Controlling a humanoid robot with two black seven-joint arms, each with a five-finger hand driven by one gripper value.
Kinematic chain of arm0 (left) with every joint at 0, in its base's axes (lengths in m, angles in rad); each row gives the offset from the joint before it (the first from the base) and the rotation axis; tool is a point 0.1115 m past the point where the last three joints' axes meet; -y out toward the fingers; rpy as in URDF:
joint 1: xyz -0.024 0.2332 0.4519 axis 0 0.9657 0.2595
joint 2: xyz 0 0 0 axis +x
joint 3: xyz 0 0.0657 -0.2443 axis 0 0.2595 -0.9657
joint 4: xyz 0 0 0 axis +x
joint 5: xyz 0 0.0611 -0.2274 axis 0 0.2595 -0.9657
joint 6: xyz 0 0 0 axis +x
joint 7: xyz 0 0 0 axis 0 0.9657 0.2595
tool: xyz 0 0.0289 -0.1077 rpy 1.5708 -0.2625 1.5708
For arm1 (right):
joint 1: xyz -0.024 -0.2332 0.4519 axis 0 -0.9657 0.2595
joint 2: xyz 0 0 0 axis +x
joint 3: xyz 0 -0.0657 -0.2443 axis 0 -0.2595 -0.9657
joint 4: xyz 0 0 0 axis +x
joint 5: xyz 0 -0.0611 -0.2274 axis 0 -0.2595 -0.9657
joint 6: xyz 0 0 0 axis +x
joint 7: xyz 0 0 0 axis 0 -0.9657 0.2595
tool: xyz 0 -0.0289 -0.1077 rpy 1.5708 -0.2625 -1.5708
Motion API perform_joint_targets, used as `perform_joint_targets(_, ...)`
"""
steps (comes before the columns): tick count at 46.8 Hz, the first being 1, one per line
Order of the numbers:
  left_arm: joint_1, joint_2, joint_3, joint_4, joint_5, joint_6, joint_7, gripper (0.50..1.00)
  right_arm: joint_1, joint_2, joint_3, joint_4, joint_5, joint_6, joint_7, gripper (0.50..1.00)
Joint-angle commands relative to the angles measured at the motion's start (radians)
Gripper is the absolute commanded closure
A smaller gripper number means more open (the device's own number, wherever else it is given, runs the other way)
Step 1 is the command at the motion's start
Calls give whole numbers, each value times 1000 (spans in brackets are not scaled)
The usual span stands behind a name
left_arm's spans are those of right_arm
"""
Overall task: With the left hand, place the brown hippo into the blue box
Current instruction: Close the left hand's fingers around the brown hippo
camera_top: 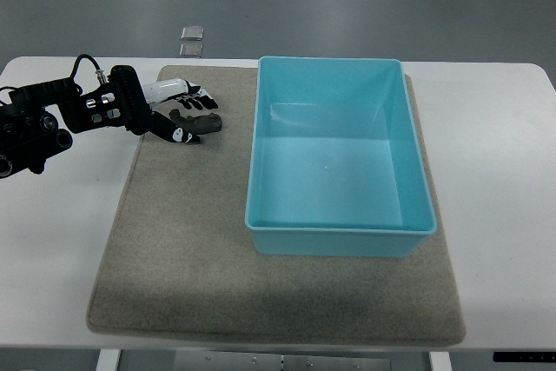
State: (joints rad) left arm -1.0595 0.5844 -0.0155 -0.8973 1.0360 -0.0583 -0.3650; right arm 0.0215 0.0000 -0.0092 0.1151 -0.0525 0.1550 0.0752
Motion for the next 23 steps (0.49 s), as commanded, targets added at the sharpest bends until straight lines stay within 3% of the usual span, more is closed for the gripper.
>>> perform_joint_targets(1, 0, 0, 0, 0, 15, 0, 0, 750, 0, 0, 0, 0, -1, 0, 0, 564)
perform_joint_targets(14, 0, 0, 0, 0, 21, 2, 0, 793, 0, 0, 0, 0, 0, 0, 0, 564)
perform_joint_targets(23, -2, 0, 0, -2, 45, 2, 6, 953, 0, 0, 0, 0, 0, 0, 0, 564)
